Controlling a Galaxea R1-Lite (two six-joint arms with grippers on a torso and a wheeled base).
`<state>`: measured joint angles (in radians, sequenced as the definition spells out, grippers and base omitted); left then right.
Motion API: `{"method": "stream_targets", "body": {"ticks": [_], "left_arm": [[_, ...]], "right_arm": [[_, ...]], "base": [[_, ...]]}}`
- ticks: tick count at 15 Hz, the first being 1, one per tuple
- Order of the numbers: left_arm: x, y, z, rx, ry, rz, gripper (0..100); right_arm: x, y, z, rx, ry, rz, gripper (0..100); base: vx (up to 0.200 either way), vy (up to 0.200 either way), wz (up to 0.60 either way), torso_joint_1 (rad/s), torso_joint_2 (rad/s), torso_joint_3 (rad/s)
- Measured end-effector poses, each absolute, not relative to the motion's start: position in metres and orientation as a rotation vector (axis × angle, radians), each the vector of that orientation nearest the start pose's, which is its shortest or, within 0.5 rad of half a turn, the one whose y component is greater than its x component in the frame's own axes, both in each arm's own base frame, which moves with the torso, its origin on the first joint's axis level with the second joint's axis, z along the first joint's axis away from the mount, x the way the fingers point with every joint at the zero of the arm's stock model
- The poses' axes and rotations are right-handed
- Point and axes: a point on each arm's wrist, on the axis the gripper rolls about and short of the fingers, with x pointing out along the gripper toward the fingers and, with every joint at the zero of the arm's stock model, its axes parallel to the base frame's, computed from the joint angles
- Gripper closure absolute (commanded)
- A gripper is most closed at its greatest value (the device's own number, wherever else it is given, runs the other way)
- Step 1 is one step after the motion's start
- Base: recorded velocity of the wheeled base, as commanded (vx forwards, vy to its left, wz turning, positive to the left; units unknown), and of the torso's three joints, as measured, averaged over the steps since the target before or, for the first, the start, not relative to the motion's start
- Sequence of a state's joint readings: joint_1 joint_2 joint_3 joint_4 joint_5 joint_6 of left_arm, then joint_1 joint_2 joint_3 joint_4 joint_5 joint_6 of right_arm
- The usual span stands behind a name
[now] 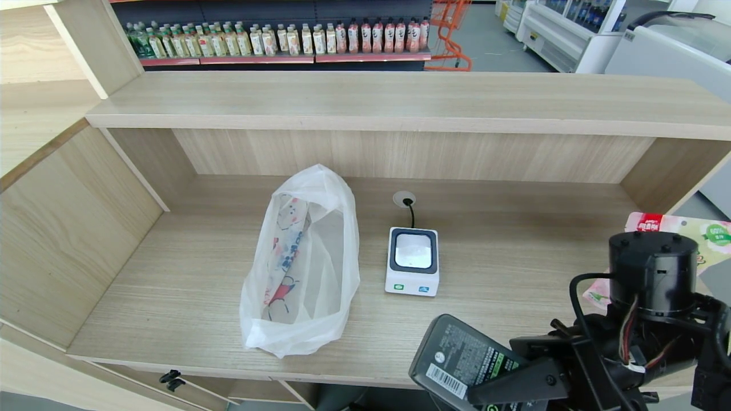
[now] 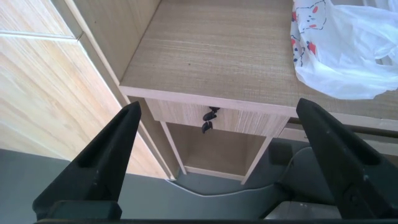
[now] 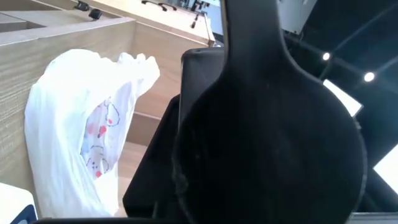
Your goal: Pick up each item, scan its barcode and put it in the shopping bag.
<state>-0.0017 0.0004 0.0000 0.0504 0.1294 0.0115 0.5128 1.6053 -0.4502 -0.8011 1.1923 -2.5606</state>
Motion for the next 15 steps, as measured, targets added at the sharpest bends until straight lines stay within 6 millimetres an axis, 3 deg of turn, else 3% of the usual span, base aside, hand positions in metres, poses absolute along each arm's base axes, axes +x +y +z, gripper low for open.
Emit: {"method": "stream_targets", "body": {"ticks": [9,11,12,14,15], "left_arm": [[-0.023,0.003,0.070,0.015,0.052,0.128,0],[-0.023,0.003,0.070,0.015,0.052,0.127,0],[-0.023,0.003,0.070,0.015,0.052,0.127,0],[-0.023,0.003,0.070,0.015,0.052,0.127,0],[-0.023,0.003,0.070,0.015,0.052,0.127,0]], "right_arm": [[0.191,0.133,0.143,2.253,2.489,-1.362,100],[0.191,0.132,0.146,2.258,2.487,-1.420,100],[0.190,0.132,0.149,2.265,2.480,-1.496,100],[0.193,0.128,0.163,2.347,2.400,-1.909,100],[0.196,0.121,0.174,2.502,2.298,-2.084,100]], "base": [[0.000,0.000,0.00,0.000,0.00,0.000],[0.000,0.000,0.00,0.000,0.00,0.000],[0.000,0.000,0.00,0.000,0.00,0.000],[0.000,0.000,0.00,0.000,0.00,0.000],[0.000,0.000,0.00,0.000,0.00,0.000]]}}
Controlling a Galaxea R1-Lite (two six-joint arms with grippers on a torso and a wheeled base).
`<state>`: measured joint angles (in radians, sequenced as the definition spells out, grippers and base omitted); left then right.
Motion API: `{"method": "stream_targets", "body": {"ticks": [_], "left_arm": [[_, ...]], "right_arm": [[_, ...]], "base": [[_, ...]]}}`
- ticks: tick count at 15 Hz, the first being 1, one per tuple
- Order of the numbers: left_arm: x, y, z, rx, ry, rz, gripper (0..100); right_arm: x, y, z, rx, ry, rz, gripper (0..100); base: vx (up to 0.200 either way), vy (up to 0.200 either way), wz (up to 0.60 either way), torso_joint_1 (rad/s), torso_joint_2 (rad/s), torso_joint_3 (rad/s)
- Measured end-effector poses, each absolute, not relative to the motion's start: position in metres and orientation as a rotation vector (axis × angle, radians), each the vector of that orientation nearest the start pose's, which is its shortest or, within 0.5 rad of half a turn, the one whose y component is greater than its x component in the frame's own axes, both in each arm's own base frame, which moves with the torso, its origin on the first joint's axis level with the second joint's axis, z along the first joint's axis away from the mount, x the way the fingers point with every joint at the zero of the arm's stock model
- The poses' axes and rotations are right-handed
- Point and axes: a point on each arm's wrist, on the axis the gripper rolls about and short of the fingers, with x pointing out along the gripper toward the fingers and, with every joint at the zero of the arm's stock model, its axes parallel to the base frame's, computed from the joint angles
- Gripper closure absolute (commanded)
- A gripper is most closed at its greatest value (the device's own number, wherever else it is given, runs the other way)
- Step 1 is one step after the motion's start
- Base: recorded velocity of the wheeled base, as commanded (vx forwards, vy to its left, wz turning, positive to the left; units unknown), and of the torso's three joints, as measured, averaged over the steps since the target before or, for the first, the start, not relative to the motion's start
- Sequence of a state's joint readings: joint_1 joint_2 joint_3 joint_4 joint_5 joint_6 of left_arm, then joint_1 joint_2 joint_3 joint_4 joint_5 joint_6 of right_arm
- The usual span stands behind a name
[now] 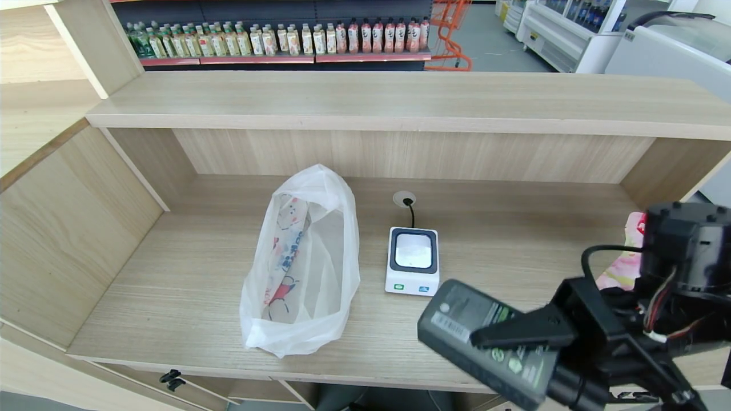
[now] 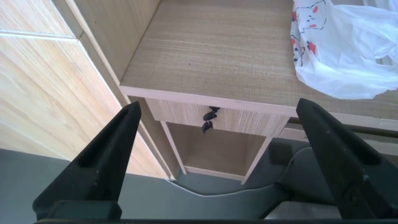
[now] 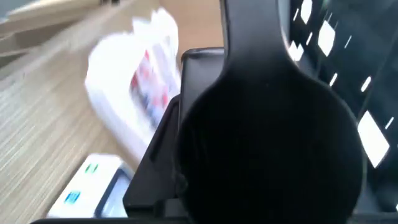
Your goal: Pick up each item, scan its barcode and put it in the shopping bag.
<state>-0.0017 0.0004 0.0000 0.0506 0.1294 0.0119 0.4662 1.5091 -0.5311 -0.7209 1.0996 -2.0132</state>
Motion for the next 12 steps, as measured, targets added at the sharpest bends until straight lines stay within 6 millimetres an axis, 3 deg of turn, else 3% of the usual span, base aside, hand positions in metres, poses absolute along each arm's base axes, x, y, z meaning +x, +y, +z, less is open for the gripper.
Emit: {"method": "stream_targets", "body": {"ticks": [2,4,7,9,12], "left_arm": [[-0.023,0.003,0.070,0.015,0.052,0.128,0],[-0.023,0.003,0.070,0.015,0.052,0.128,0],[-0.023,0.003,0.070,0.014,0.052,0.128,0],[-0.023,0.003,0.070,0.015,0.052,0.127,0],[-0.023,0.003,0.070,0.015,0.052,0.127,0]], "right_arm": [[0.199,0.095,0.197,-1.374,-0.933,1.079,100],[0.196,0.065,0.210,-1.229,-0.726,0.996,100],[0.194,0.041,0.216,-0.764,-0.341,0.919,100],[0.202,0.041,0.221,-0.335,-0.046,0.704,100],[0.222,0.073,0.228,0.318,0.267,0.557,100]], "base": [[0.000,0.000,0.00,0.000,0.00,0.000],[0.000,0.000,0.00,0.000,0.00,0.000],[0.000,0.000,0.00,0.000,0.00,0.000],[0.000,0.000,0.00,0.000,0.00,0.000],[0.000,0.000,0.00,0.000,0.00,0.000]]}}
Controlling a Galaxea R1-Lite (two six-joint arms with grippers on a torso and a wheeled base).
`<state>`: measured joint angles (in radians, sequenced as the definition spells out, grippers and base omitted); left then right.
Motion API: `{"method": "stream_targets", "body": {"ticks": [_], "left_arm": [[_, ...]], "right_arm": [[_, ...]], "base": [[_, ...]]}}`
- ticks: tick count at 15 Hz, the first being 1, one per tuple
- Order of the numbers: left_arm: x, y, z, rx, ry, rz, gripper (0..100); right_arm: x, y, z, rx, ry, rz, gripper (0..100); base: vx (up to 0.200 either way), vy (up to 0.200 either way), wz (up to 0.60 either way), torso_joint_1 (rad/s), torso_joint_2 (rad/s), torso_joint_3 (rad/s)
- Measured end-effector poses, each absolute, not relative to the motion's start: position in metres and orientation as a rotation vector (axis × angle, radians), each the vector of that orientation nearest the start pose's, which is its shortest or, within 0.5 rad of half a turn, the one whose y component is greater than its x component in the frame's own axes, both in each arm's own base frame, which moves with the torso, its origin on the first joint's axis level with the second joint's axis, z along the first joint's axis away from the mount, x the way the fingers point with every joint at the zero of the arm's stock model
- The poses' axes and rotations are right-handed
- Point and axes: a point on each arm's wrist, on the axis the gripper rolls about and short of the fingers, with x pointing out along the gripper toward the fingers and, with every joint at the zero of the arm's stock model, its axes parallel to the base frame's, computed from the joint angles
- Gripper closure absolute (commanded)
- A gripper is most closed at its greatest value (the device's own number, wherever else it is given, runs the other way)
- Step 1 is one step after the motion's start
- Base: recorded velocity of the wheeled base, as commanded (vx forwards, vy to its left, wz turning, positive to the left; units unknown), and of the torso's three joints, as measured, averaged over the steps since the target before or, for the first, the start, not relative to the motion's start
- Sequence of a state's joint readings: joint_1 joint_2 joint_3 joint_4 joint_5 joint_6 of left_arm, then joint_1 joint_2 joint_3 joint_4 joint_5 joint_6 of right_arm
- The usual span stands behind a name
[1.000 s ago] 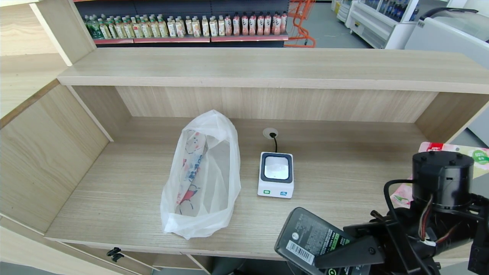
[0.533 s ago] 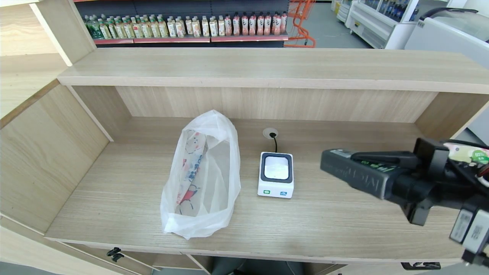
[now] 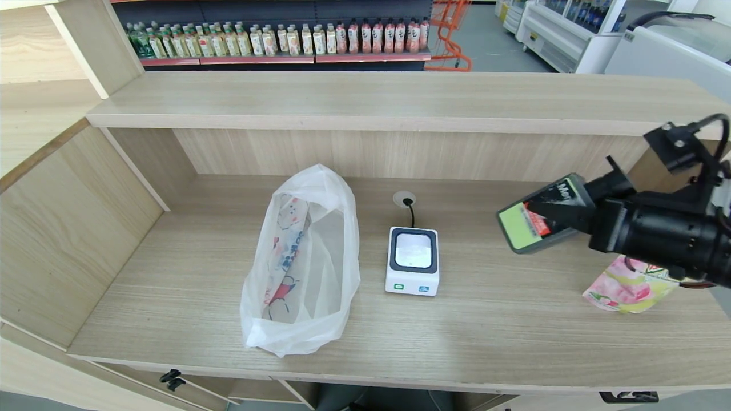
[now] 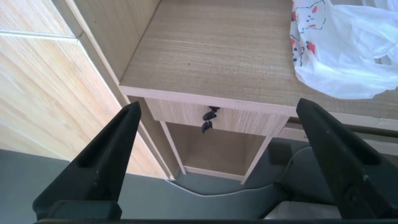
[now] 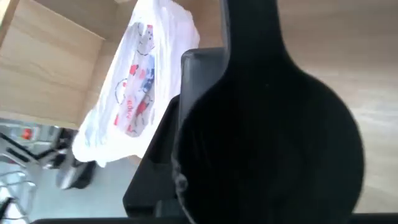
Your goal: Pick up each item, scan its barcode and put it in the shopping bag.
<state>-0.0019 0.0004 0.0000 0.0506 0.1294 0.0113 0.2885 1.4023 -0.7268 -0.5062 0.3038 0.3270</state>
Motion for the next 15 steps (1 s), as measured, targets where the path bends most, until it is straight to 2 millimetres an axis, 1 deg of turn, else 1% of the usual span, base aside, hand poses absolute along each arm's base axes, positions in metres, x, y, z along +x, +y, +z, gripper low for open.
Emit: {"method": "stream_targets", "body": {"ticks": [1,3,7,9,11,12,15], "left_arm": [[-0.023,0.003,0.070,0.015,0.051,0.128,0],[-0.023,0.003,0.070,0.015,0.052,0.128,0],[-0.023,0.003,0.070,0.015,0.052,0.128,0],[-0.023,0.003,0.070,0.015,0.052,0.128,0],[-0.023,0.003,0.070,0.015,0.052,0.128,0],[-0.023,0.003,0.070,0.015,0.052,0.128,0],[-0.023,0.003,0.070,0.015,0.052,0.127,0]], "right_arm": [[0.232,0.086,0.225,0.406,0.339,0.537,100],[0.254,0.114,0.216,0.517,0.444,0.527,100],[0.295,0.158,0.197,0.551,0.531,0.549,100],[0.308,0.175,0.187,0.537,0.553,0.565,100],[0.316,0.189,0.177,0.496,0.568,0.585,100],[0.319,0.195,0.170,0.456,0.574,0.596,100],[0.328,0.203,0.154,0.367,0.562,0.579,100]], "base": [[0.000,0.000,0.00,0.000,0.00,0.000],[0.000,0.000,0.00,0.000,0.00,0.000],[0.000,0.000,0.00,0.000,0.00,0.000],[0.000,0.000,0.00,0.000,0.00,0.000],[0.000,0.000,0.00,0.000,0.00,0.000],[0.000,0.000,0.00,0.000,0.00,0.000],[0.000,0.000,0.00,0.000,0.00,0.000]]}}
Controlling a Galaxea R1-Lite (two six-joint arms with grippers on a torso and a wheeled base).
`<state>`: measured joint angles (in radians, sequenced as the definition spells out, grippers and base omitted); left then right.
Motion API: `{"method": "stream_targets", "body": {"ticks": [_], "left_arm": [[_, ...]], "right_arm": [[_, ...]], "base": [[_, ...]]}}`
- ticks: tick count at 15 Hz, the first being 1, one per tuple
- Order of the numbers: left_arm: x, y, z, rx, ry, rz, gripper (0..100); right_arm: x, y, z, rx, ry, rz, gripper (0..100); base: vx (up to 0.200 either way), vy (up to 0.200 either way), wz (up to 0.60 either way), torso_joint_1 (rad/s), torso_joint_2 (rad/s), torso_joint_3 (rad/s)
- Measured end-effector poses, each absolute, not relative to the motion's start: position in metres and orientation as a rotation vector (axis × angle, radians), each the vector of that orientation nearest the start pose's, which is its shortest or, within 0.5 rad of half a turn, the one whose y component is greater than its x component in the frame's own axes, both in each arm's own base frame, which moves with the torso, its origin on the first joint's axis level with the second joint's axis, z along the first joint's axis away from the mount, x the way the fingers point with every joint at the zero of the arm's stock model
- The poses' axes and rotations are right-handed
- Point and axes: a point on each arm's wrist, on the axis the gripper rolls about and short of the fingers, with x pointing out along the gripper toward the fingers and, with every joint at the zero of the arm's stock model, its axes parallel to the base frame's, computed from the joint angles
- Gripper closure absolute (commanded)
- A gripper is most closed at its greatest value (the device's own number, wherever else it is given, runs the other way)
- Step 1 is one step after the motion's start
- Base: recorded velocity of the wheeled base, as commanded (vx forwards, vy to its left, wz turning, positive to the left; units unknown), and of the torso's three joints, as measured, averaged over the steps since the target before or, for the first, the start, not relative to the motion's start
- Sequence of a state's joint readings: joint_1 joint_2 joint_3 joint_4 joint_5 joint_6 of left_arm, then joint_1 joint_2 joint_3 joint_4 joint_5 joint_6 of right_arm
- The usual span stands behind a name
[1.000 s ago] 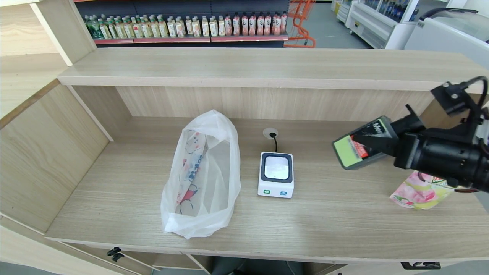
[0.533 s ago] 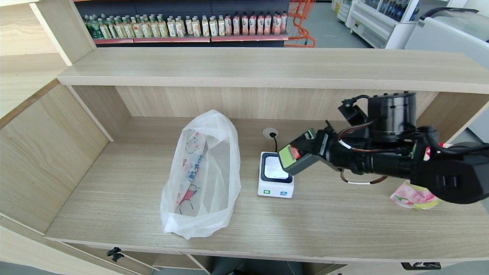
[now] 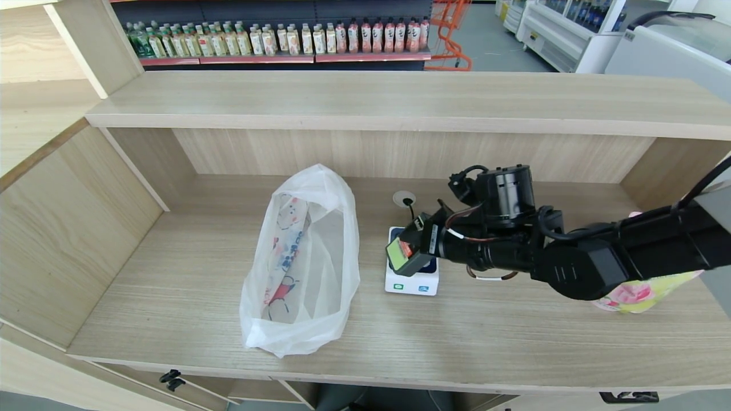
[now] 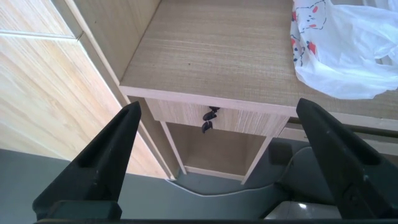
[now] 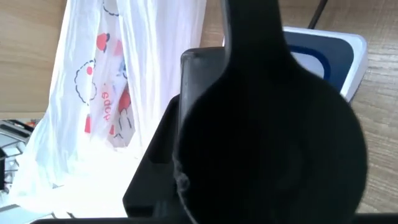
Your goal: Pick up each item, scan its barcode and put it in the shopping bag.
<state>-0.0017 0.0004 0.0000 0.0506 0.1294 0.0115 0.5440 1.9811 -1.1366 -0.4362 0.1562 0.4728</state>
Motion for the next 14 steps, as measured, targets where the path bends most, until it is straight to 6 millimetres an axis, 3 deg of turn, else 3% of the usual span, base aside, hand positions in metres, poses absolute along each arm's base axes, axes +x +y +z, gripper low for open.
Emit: {"method": "stream_targets", "body": {"ticks": [5,8,12,14], "left_arm": [[-0.023,0.003,0.070,0.015,0.051,0.127,0],[-0.023,0.003,0.070,0.015,0.052,0.127,0],[-0.023,0.003,0.070,0.015,0.051,0.127,0],[-0.023,0.003,0.070,0.015,0.051,0.128,0]], "right_arm": [[0.337,0.210,0.149,0.355,0.549,0.565,100],[0.331,0.205,0.165,0.402,0.536,0.560,100],[0.296,0.181,0.215,0.328,0.381,0.607,100],[0.267,0.162,0.214,0.226,0.369,0.615,100]], "base": [[0.000,0.000,0.00,0.000,0.00,0.000],[0.000,0.000,0.00,0.000,0.00,0.000],[0.000,0.000,0.00,0.000,0.00,0.000],[0.000,0.000,0.00,0.000,0.00,0.000]]}}
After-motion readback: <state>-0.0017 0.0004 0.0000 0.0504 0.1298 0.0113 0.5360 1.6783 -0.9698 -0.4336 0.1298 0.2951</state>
